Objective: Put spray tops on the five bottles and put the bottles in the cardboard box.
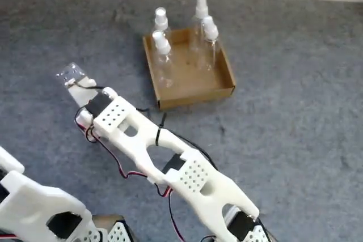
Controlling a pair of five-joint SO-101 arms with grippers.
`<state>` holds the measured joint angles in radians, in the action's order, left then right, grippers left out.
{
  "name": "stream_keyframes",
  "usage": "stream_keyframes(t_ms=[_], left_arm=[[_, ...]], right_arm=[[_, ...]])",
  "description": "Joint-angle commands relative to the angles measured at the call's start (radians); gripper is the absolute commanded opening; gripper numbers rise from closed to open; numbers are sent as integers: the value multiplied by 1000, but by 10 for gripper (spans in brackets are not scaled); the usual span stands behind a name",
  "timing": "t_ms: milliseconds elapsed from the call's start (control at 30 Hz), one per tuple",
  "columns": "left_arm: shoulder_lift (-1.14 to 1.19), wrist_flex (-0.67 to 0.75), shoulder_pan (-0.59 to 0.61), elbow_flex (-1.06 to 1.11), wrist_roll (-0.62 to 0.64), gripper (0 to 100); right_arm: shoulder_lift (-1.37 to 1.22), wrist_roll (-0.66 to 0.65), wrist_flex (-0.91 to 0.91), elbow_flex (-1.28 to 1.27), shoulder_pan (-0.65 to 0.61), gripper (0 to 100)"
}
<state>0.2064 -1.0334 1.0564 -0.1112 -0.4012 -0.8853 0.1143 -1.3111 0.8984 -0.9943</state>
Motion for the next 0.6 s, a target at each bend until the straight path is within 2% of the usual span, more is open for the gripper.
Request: stream_keyframes(t_ms=[0, 100, 167, 267, 433, 500, 567], left_arm=[[-18, -38, -74, -31, -5, 232], [-19, -110, -117, -33, -5, 232], [-22, -153, -151, -33, -5, 229], [-64, -226, -196, -21, -3, 227], [-191, -322, -292, 21, -3, 228], [-249, -368, -371, 61, 2, 229], [-298, -396, -466, 108, 63, 230]], right_arm=[[21, 5, -200, 285, 25, 3], [19, -5, -455, 576, 56, 2], [30, -86, -461, 719, 96, 2], [96, -137, -461, 674, 193, 2], [412, -149, -460, 291, 268, 2], [604, -224, -460, 48, 275, 2], [797, -302, -458, -203, 317, 2]])
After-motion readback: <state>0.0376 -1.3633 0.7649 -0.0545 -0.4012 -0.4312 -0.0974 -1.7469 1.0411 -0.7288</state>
